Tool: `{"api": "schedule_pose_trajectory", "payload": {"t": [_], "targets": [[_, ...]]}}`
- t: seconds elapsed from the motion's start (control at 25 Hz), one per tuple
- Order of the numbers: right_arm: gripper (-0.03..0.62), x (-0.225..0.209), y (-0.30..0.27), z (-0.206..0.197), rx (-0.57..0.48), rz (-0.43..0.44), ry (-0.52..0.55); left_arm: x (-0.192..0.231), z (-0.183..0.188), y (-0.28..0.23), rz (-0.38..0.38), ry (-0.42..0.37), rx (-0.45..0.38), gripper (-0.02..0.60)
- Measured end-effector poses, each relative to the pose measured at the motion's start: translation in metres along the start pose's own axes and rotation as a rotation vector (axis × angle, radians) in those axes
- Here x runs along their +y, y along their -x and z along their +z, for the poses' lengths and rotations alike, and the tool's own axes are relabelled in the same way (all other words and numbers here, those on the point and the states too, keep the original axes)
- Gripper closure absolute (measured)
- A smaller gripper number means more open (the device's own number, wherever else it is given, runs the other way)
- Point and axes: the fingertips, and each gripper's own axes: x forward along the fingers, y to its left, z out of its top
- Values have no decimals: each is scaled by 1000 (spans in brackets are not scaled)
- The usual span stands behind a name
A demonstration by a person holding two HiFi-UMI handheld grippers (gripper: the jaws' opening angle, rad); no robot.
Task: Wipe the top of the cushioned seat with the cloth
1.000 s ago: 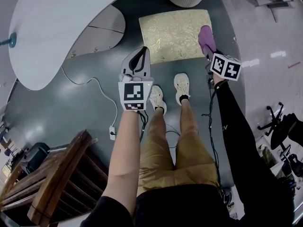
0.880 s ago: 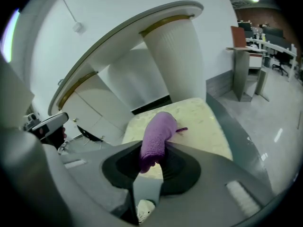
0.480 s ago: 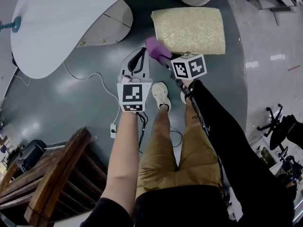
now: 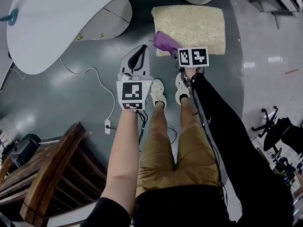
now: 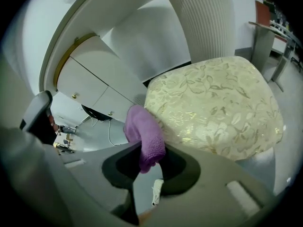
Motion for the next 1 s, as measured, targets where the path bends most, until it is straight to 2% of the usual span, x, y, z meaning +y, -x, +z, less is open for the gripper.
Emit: {"api": "schedule_pose_trajectory", "payload": {"t": [0.24, 0.48, 0.68, 1.0], "targets": [[516, -71, 34, 9, -27, -80, -43, -23, 9, -23, -7, 1, -8, 578], [516, -152, 74, 24, -70, -134, -75, -66, 20, -50, -66, -38, 7, 578], [516, -218, 108, 23, -99, -183, -121, -95, 30, -69, -78, -60, 9, 578], [516, -295, 147, 13, -92, -337, -146, -126, 41, -89, -74, -91, 16, 578]]}}
